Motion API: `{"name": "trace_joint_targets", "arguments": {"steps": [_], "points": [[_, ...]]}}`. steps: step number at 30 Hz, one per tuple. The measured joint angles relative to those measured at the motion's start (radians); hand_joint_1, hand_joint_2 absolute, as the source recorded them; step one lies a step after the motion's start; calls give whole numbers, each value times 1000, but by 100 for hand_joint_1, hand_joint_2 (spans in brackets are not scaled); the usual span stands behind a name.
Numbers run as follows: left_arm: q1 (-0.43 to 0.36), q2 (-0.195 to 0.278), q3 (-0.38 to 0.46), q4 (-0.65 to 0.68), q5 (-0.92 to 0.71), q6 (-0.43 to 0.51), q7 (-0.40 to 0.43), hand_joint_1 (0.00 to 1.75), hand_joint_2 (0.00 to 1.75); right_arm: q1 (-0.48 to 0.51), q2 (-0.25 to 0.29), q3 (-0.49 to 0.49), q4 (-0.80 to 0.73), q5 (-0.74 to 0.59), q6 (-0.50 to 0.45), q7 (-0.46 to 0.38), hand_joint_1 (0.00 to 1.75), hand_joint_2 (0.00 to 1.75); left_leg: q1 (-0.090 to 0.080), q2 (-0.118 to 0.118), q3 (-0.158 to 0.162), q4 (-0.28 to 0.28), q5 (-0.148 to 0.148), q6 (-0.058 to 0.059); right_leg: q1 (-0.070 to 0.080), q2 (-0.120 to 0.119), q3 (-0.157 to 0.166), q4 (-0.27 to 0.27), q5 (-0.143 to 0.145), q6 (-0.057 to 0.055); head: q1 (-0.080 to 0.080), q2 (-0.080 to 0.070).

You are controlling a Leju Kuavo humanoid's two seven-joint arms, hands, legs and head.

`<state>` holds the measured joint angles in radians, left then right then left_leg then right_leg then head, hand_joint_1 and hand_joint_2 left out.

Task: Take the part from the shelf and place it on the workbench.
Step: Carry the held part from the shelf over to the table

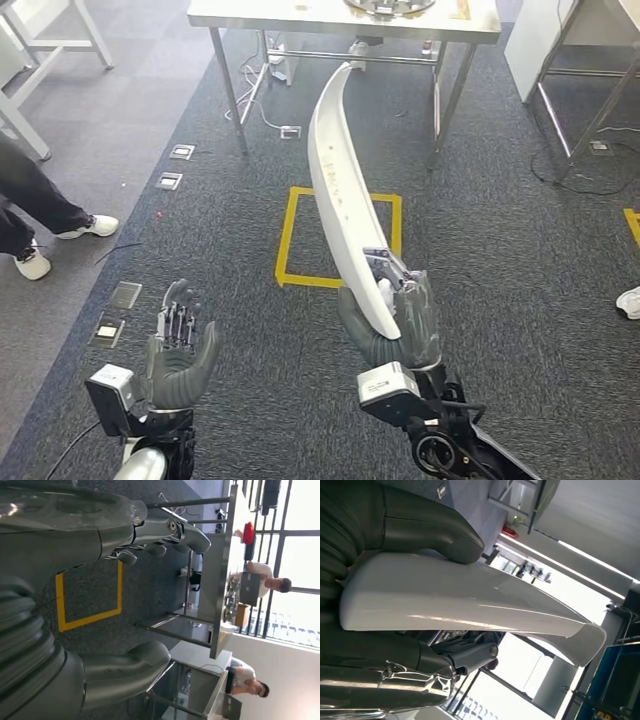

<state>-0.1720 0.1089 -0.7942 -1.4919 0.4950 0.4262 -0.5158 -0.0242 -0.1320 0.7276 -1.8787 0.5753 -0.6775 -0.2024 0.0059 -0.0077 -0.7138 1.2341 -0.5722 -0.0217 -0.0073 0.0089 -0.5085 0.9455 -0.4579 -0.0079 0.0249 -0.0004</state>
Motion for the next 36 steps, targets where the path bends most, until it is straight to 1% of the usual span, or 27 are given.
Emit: {"name": "trace_joint_targets", "arguments": {"steps": [1,3,5,6,7,9,11,13,14,15,16,17,19,20,21,22,24,25,26,28,29,30,31,32,34,35,36], "points": [[0,0,0,0,0,0,0,0,175,0,0,0,0,-4,0,-2,175,175,1,0,2,-44,21,1,0,1,16,0,-12,2,-4,0],[1,2,0,0,-1,0,0,0,175,-1,0,0,1,-15,0,-9,175,175,0,2,32,-180,129,8,0,1,47,1,-39,8,-12,0],[2,4,-1,1,-1,0,0,0,175,-5,0,1,3,-25,0,-15,175,175,-5,5,55,-262,205,20,3,4,61,-1,-62,17,-18,0],[3,5,-1,1,-1,-2,0,0,175,-8,0,1,5,-30,0,-17,175,175,-6,4,59,-273,214,27,5,5,68,2,-68,24,-18,0],[1,5,-1,1,-1,-3,0,0,175,-10,0,2,6,-35,0,-19,175,175,-7,4,64,-274,208,35,5,6,68,7,-68,30,-17,0],[-1,5,-1,1,-1,-6,-2,0,175,-13,-1,3,7,-41,0,-22,175,175,-5,3,83,-282,201,49,3,3,55,53,-64,39,-11,0],[-2,4,-2,1,-1,-6,-3,0,175,-15,-3,4,8,-42,0,-24,175,175,-3,2,108,-286,186,60,0,1,-5,157,-81,45,-3,0],[-1,4,-2,1,-1,-7,-3,0,175,-15,-5,6,9,-42,0,-25,175,175,-4,1,132,-286,165,64,-1,0,-87,270,-139,51,8,0],[-1,4,-2,1,-1,-7,-2,0,175,-15,-5,7,10,-42,0,-25,175,175,-4,0,145,-286,154,64,-1,0,-119,299,-169,53,12,0],[0,4,-2,1,-1,-7,-2,0,175,-15,-6,8,10,-42,0,-25,175,175,-4,-2,161,-286,141,64,-2,-1,-138,297,-184,55,17,0],[0,4,-2,1,-1,-7,-2,0,175,-15,-6,9,11,-42,0,-25,175,175,-4,-3,179,-286,128,62,-3,-1,-143,265,-173,56,21,0],[0,4,-2,1,-1,-7,-2,0,175,-15,-7,9,11,-42,0,-25,175,175,-4,-4,197,-286,115,60,-3,-2,-139,211,-132,55,27,0],[0,4,-2,2,0,-7,-2,0,175,-14,-10,10,13,-43,0,-26,175,175,-5,-6,227,-285,88,53,-1,-4,-128,89,-4,46,34,0],[0,4,-3,2,0,-6,-3,0,175,-14,-11,11,14,-44,0,-27,175,175,-7,-6,235,-285,77,48,1,-4,-122,52,43,38,34,0],[-1,4,-3,2,1,-5,-3,0,175,-13,-12,12,15,-46,0,-28,175,175,-8,-7,241,-283,69,43,3,-4,-117,33,66,29,33,0],[-2,4,-3,2,2,-4,-4,0,175,-14,-12,13,16,-48,0,-29,175,175,-10,-7,246,-281,65,38,5,-4,-110,31,61,21,30,0],[-6,4,-3,1,2,-4,-5,0,175,-17,-13,14,15,-52,0,-31,175,175,-10,-5,238,-249,67,31,2,-2,-89,25,56,9,28,0],[-7,4,-3,1,2,-4,-5,0,175,-18,-13,14,15,-52,0,-31,175,175,-9,-4,214,-206,66,26,0,-1,-79,22,50,4,24,0],[-8,4,-3,1,2,-5,-5,0,175,-18,-13,13,15,-53,0,-30,175,175,-8,-2,175,-143,56,21,-2,-1,-68,20,43,0,18,0],[-7,4,-3,1,2,-6,-5,0,175,-17,-13,14,15,-52,0,-30,175,175,-6,0,77,-11,11,11,-2,-1,-49,18,25,-4,6,0],[-5,5,-3,1,2,-6,-5,0,175,-16,-13,14,15,-52,0,-29,175,175,-5,0,36,27,-14,9,-2,0,-38,18,15,-4,2,0],[-5,5,-3,2,2,-6,-5,0,175,-15,-13,14,16,-52,0,-30,175,175,-5,0,11,34,-25,9,-2,2,-25,18,4,-4,0,0],[-4,6,-3,2,3,-6,-5,0,175,-15,-13,14,16,-52,0,-30,175,175,-6,0,1,7,-14,12,-2,3,-9,17,-8,-3,-4,0],[-4,6,-3,2,3,-6,-5,0,175,-15,-13,14,16,-52,0,-31,175,175,-7,0,7,-49,23,17,-2,5,8,17,-21,-2,-7,0],[-4,7,-3,2,4,-6,-5,0,175,-15,-13,14,16,-52,0,-31,175,175,-14,-1,33,-188,140,32,-1,7,32,15,-46,2,-15,0],[-3,8,-3,2,5,-6,-5,0,175,-15,-13,14,17,-52,0,-31,175,175,-18,-1,44,-235,181,39,1,9,41,14,-58,6,-18,0],[-2,8,-4,2,5,-5,-5,0,175,-15,-13,14,17,-52,0,-30,175,175,-20,-2,50,-262,204,45,2,12,51,11,-65,11,-20,0]]}}
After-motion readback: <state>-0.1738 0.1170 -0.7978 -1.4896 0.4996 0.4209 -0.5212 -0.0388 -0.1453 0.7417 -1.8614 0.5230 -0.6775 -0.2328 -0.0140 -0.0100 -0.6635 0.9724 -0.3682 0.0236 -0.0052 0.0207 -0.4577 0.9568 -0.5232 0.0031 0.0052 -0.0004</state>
